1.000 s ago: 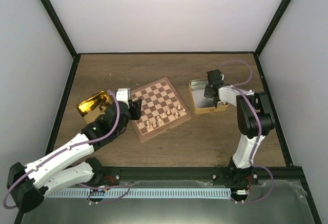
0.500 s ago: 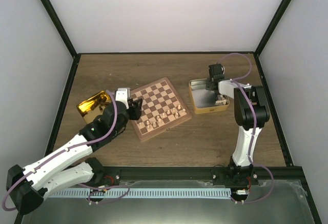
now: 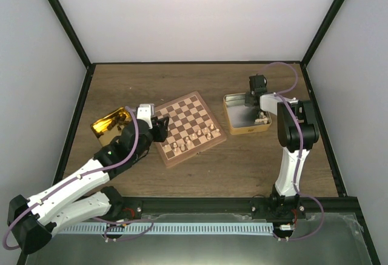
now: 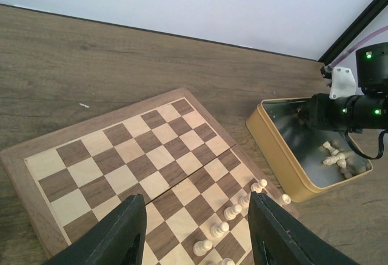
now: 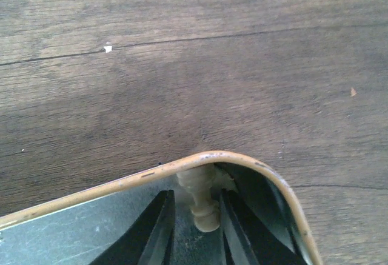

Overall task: Set up the chess pieces on the board
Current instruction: Pick up the chess piece from the storage box.

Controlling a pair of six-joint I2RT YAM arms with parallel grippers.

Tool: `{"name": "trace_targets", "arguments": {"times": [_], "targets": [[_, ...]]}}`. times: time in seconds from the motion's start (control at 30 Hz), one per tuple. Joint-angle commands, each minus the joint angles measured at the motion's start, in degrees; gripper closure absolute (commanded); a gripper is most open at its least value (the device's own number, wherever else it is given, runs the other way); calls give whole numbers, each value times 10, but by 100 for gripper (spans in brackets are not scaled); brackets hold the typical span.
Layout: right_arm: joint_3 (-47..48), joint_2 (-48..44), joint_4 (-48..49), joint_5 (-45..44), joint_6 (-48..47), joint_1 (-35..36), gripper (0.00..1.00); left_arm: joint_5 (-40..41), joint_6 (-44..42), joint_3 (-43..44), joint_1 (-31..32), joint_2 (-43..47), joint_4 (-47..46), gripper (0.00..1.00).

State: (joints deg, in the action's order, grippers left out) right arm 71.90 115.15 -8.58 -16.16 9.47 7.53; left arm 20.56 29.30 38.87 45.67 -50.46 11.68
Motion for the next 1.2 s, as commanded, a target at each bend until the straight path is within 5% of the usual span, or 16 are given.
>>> {"name": "trace_targets", "arguments": {"times": [0.0, 0.67, 0.8, 1.17], "targets": [[9, 13, 6, 22, -13, -6, 81, -4, -7, -5, -4, 1, -11, 52], [4, 24, 5, 61, 11, -14, 82, -2, -8, -8, -6, 7, -9, 52], [4, 21, 4, 65, 10, -14, 94, -4, -7, -8, -6, 7, -9, 52], [-59, -109, -27, 162, 63, -12, 93, -39, 24, -2, -8, -8, -12, 46]]}}
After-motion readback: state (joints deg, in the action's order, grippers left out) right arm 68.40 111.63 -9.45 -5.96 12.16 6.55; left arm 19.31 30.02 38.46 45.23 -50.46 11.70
